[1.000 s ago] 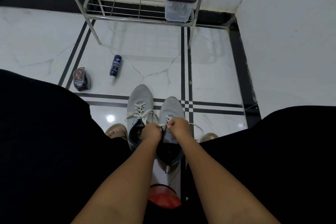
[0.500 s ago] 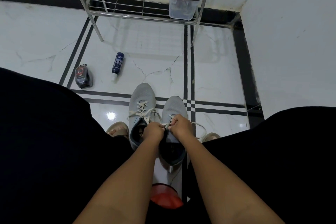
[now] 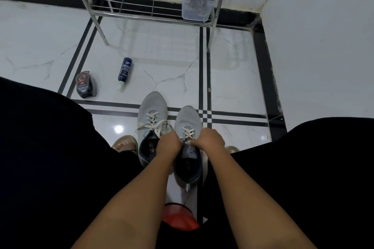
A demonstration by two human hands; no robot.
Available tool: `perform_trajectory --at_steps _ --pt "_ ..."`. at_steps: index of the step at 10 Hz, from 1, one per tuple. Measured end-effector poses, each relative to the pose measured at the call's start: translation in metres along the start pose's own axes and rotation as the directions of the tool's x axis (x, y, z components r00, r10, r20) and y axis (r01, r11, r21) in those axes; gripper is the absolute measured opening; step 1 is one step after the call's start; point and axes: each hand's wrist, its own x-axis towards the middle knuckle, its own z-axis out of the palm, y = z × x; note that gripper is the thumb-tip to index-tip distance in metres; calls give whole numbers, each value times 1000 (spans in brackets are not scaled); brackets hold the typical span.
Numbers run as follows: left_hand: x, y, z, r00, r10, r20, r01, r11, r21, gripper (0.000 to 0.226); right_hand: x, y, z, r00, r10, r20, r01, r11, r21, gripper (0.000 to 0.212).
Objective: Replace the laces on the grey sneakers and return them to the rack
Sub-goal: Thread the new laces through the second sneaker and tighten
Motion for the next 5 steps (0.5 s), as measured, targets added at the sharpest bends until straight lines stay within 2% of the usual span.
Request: perform_trajectory --at_steps 1,2,3,4,5 --pt "-3 1 -2 1000 -16 -18 16 999 -29 23 -6 9 11 988 57 143 -44 994 -96 45" --pt "5 -8 -18 974 -200 -104 165 947 -275 29 -11 12 23 996 81 46 -82 996 23 41" --pt "26 -29 -76 820 -558 -128 275 579 -768 41 -11 14 20 991 109 72 -115 990 79 37" --pt "26 -27 -135 718 -696 -30 -16 26 -1000 41 -10 15 16 987 138 82 -143 988 57 30" --pt "10 5 -133 917 -398 -39 369 880 -300 35 -8 13 16 989 126 80 -130 991 42 28"
